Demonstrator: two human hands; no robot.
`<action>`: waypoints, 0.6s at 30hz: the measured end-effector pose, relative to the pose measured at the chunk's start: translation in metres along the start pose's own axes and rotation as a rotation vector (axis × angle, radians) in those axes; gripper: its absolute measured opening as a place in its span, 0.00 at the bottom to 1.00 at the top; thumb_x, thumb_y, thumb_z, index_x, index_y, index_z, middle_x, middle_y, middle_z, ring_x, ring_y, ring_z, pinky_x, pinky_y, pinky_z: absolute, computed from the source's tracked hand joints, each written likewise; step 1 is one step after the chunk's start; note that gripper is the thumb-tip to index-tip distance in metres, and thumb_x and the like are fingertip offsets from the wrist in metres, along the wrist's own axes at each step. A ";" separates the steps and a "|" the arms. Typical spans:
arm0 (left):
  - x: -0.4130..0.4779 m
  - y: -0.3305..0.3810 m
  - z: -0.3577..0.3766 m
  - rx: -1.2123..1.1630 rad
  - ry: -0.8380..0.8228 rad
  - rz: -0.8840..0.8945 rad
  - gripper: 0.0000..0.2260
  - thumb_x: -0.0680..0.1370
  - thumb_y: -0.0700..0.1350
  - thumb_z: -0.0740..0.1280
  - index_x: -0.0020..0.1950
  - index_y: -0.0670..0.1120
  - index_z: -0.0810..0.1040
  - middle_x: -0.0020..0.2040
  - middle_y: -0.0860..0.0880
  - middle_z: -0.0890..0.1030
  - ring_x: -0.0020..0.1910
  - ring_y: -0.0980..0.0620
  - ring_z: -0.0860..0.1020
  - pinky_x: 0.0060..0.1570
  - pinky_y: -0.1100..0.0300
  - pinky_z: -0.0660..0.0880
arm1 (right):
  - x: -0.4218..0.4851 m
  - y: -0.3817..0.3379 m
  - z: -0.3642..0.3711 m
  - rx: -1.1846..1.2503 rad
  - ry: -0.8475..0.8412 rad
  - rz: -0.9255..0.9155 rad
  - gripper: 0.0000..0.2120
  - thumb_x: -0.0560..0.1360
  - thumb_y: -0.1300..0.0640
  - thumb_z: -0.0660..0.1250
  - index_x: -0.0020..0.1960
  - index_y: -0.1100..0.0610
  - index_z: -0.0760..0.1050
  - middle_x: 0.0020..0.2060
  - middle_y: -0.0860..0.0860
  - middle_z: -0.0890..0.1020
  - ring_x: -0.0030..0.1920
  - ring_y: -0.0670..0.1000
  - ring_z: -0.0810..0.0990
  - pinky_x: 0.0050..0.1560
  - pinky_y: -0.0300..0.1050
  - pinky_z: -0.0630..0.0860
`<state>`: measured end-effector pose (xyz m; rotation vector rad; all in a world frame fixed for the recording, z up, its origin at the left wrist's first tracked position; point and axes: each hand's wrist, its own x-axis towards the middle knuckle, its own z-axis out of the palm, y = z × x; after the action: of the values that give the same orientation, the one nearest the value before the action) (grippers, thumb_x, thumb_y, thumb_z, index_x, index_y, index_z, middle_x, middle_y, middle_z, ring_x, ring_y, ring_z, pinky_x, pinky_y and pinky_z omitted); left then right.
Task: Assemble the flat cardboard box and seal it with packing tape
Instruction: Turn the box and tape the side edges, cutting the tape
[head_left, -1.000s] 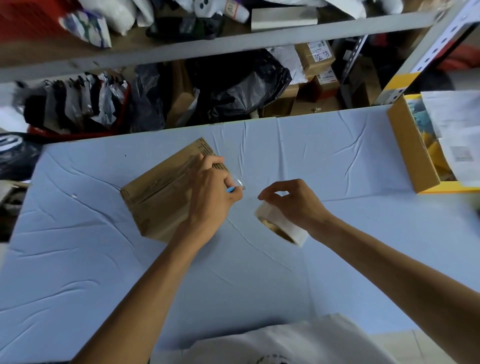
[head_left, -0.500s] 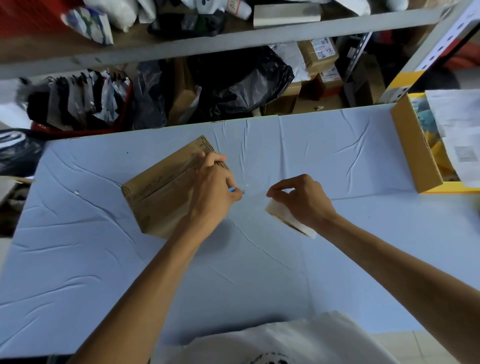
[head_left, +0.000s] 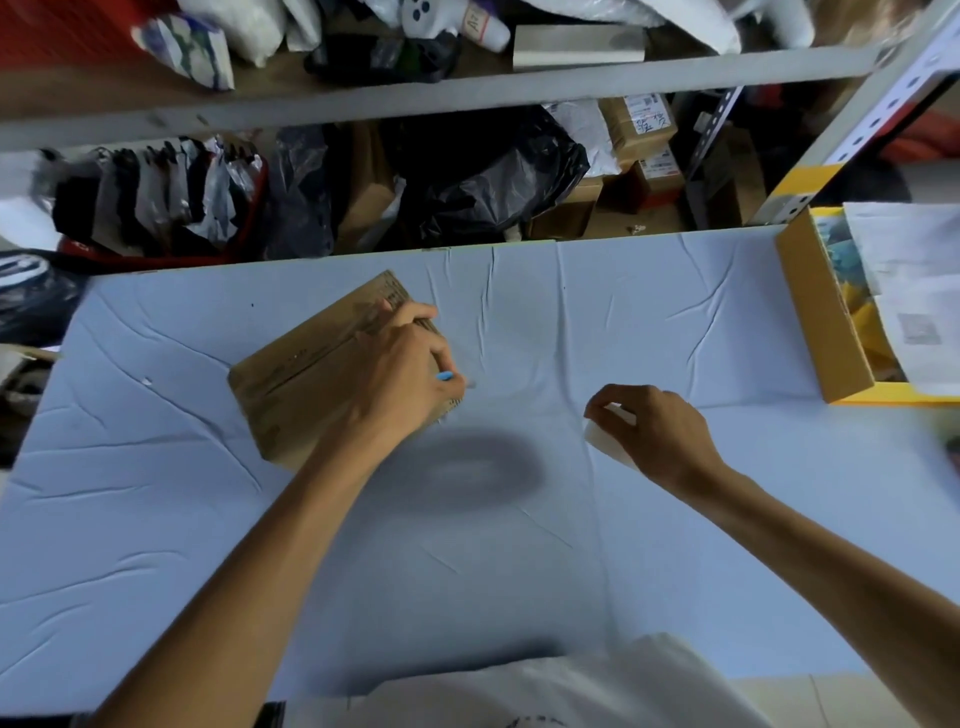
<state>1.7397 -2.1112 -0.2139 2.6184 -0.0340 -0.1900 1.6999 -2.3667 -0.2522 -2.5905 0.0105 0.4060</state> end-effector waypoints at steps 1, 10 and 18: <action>-0.003 0.002 0.001 0.011 0.002 0.008 0.05 0.68 0.42 0.76 0.35 0.43 0.82 0.67 0.51 0.71 0.69 0.47 0.65 0.59 0.60 0.65 | 0.000 0.001 0.003 -0.012 0.010 -0.032 0.07 0.78 0.51 0.61 0.47 0.46 0.77 0.41 0.48 0.82 0.43 0.54 0.78 0.40 0.45 0.70; -0.010 0.004 0.007 -0.044 -0.041 0.000 0.06 0.68 0.42 0.76 0.34 0.44 0.82 0.70 0.50 0.71 0.74 0.45 0.59 0.68 0.53 0.62 | 0.005 0.008 0.021 -0.253 -0.206 -0.118 0.05 0.79 0.52 0.56 0.47 0.49 0.69 0.40 0.47 0.77 0.40 0.56 0.73 0.38 0.46 0.66; -0.010 0.002 0.007 -0.035 -0.039 0.020 0.05 0.67 0.41 0.76 0.34 0.46 0.81 0.69 0.50 0.71 0.73 0.43 0.59 0.67 0.48 0.62 | -0.002 0.018 0.040 -0.273 -0.176 -0.062 0.09 0.79 0.43 0.57 0.44 0.47 0.65 0.43 0.48 0.71 0.39 0.54 0.73 0.39 0.44 0.67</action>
<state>1.7288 -2.1157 -0.2181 2.5788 -0.0693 -0.2331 1.6857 -2.3625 -0.2931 -2.8020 -0.1995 0.6503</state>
